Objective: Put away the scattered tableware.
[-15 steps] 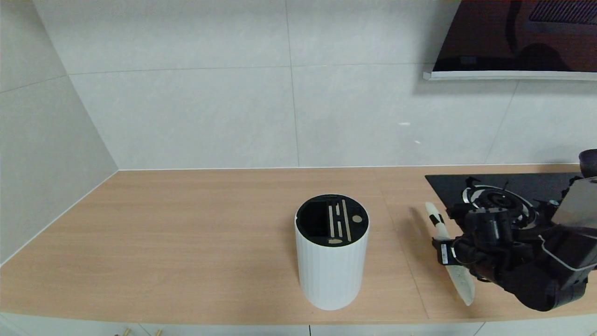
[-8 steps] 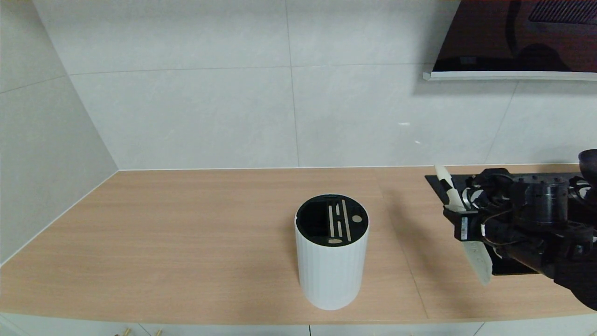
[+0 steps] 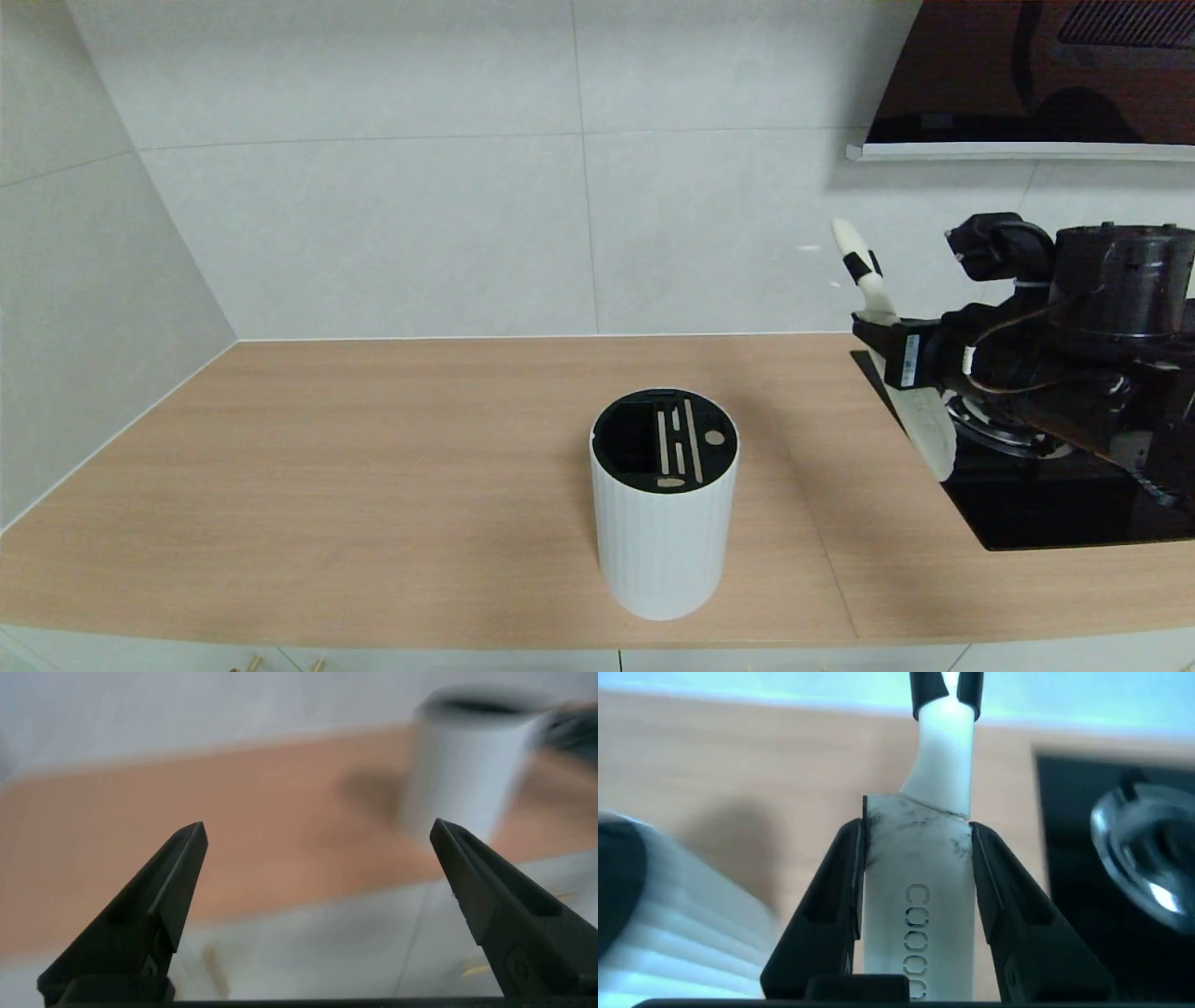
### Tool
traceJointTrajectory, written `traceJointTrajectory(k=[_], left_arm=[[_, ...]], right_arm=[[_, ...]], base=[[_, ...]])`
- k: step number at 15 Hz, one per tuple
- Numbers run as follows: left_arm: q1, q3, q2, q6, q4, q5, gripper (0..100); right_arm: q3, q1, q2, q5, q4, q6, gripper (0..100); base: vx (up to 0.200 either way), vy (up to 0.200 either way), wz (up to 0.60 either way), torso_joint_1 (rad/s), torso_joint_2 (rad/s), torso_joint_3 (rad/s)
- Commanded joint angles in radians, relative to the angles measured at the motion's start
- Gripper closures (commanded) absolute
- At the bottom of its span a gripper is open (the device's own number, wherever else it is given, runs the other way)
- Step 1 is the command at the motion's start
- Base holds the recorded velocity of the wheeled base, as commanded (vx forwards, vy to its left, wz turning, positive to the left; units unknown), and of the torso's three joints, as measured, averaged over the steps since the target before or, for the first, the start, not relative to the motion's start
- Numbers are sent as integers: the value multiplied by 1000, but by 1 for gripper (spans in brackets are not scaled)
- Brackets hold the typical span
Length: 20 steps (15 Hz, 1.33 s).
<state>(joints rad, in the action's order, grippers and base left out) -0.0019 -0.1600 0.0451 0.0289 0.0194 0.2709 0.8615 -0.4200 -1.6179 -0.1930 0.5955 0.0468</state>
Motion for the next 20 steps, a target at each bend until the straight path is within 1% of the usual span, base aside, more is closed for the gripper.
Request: traceJointTrajectory(k=[1,2,3,4,5,6,7,8,9,10,11,12,13,14,15,17,18,20], left_arm=[[-20,-351,478,0,19,203,0],[-35,-432,628,0,14,254,0],[-56,-484,734,3,4,258,0],[-125,-543,863,-1,-35,243,0],[-248,-584,1013,-35,-122,195,0],[-277,-586,1072,-60,-171,176,0],[-328,-569,1210,-135,-368,140,0],[-351,-553,1242,-159,-427,128,0],[-403,-493,1316,-262,-605,87,0],[-444,-458,1395,-376,-756,90,0],[-497,-457,1460,-455,-866,79,0],[-533,-455,1510,-535,-964,70,0],[-556,-455,1535,-587,-1018,64,0],[-579,-457,1553,-655,-1069,67,0],[-587,-457,1558,-695,-1082,74,0],[-612,-457,1556,-742,-1085,80,0],[-622,-457,1559,-753,-1085,79,0],[-625,-461,1567,-753,-1085,74,0]], right_arm=[[71,-100,26,0,-11,-1,100],[73,-148,33,-2,-11,-1,100],[67,-183,42,-2,-11,-1,100],[60,-221,44,-2,-11,-1,100],[33,-266,46,-10,-6,-1,100],[25,-284,46,-10,-6,-1,100],[7,-352,44,-17,-3,-1,100],[2,-370,44,-19,-2,-1,100],[-12,-424,41,-22,0,2,100],[-16,-461,33,-23,0,5,100],[-18,-485,19,-25,1,8,100],[-16,-503,-5,-25,13,15,100],[-16,-508,-20,-26,24,19,100],[-15,-520,-42,-43,55,24,100],[-12,-540,-59,-63,76,22,100],[-12,-563,-80,-85,113,22,100],[-12,-571,-82,-95,122,22,100],[-12,-585,-74,-102,125,22,100]], base=[[0,0,0,0,0,0],[0,0,0,0,0,0],[0,0,0,0,0,0],[0,0,0,0,0,0],[0,0,0,0,0,0],[0,0,0,0,0,0],[0,0,0,0,0,0],[0,0,0,0,0,0],[0,0,0,0,0,0],[0,0,0,0,0,0],[0,0,0,0,0,0],[0,0,0,0,0,0],[0,0,0,0,0,0],[0,0,0,0,0,0],[0,0,0,0,0,0],[0,0,0,0,0,0],[0,0,0,0,0,0],[0,0,0,0,0,0]])
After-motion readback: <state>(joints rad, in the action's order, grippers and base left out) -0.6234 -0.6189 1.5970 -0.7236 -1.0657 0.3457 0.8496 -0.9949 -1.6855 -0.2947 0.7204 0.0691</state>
